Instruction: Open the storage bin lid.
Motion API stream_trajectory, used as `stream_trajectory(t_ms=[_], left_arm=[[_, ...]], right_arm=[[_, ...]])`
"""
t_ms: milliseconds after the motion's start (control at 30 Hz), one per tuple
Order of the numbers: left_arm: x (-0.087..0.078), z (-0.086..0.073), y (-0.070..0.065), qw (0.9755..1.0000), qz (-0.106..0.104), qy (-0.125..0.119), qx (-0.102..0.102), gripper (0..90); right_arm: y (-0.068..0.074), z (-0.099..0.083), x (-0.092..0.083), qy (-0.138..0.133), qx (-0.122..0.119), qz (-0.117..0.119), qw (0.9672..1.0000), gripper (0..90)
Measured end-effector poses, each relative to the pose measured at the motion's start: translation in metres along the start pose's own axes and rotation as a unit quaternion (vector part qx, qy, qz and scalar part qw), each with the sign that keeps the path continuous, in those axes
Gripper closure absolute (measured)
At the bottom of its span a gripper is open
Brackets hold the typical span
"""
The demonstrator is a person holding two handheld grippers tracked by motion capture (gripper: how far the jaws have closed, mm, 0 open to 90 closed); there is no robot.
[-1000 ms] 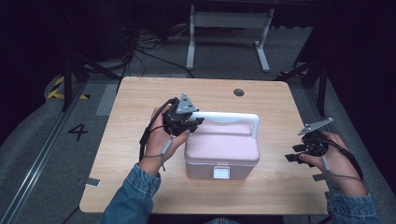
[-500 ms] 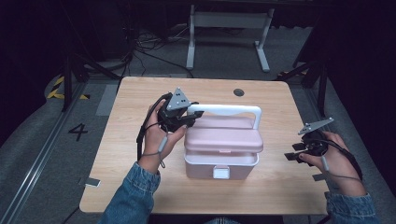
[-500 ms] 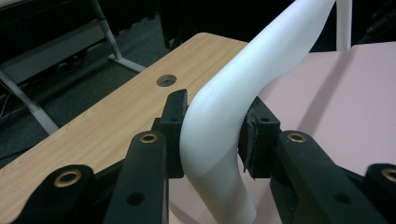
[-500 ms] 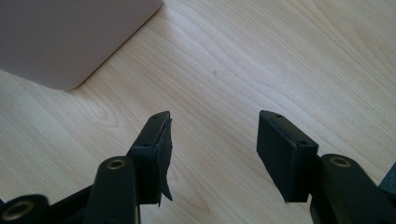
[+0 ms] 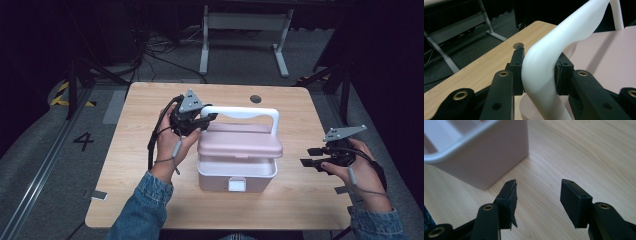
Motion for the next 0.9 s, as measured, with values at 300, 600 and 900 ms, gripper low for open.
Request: stream_trajectory(t_ms=[300,600,900], left_arm=[[0.0,0.0,0.0,1.0,0.007,0.0,-0.001,67.2],[-0.001,0.0,-0.002,0.9999,0.011,0.0,0.003,67.3],[-0.001,0.0,0.0,0.9999,0.009,-0.002,0.006,67.3]], right_arm=[[0.019,0.022,-0.014,-0.066,-0.012,0.025,0.9974,48.6],[0.053,0.041,-0.017,-0.1,-0.038,0.082,0.9909,55.4],[0.078,0.048,-0.006,-0.103,-0.049,0.131,0.9848,82.9]])
Point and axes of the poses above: each handheld gripper's, and its own axes: x roughly forward along the jaws, z roughly out of its top, y roughly to its left, the point moved 10 cm from there along x, roughly forward along the jaws, and after that the axes turned 2 degrees about -x, right-handed, at the moved point
